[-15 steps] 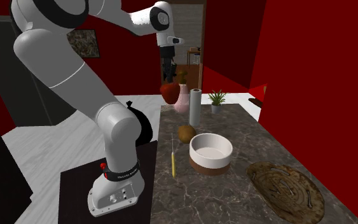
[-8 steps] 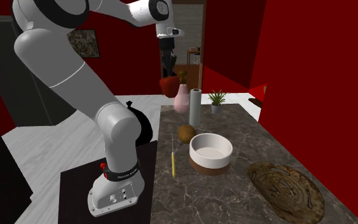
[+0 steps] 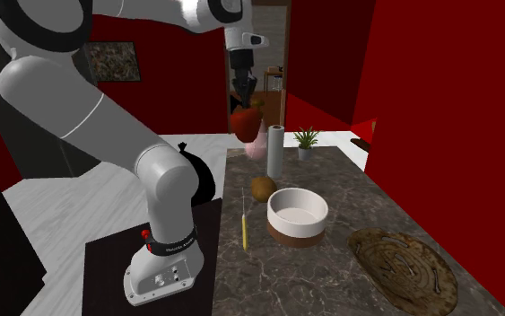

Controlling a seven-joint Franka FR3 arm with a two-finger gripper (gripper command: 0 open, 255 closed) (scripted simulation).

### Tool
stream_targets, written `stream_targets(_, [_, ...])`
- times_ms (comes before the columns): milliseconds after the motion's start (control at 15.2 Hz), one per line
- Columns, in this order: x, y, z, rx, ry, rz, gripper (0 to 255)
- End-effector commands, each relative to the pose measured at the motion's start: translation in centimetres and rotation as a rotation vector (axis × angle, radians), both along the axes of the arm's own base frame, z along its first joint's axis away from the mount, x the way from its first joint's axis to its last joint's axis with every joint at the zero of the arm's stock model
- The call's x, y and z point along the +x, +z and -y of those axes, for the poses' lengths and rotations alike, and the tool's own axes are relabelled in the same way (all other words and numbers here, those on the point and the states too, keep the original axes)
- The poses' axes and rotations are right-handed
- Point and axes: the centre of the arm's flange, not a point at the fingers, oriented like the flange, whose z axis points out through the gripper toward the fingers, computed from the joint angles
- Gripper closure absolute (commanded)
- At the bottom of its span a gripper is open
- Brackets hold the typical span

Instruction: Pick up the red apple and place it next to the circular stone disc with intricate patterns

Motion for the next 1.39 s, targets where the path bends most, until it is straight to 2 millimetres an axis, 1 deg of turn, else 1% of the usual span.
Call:
stream_targets(0, [-0.7,-0.1,2.5,0.0,0.001,0.0,255])
stream_targets(1320, [-7.2,0.0,28.0,0.0,0.001,0.0,255])
